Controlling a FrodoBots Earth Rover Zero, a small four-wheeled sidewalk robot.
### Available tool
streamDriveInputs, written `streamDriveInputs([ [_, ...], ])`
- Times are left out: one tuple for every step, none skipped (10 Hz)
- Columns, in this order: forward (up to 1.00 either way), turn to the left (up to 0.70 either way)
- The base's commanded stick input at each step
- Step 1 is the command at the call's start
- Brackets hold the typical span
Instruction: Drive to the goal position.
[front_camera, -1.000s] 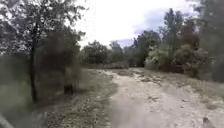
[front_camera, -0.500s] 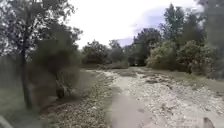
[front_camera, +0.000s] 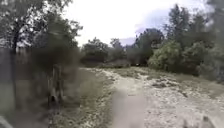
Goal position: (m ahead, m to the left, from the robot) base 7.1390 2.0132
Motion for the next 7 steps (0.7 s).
streamDriveInputs([
  [0.85, -0.34],
  [0.85, 0.0],
  [0.85, 0.0],
  [0.85, 0.0],
  [0.85, 0.0],
  [0.85, 0.0],
  [0.85, 0.0],
])
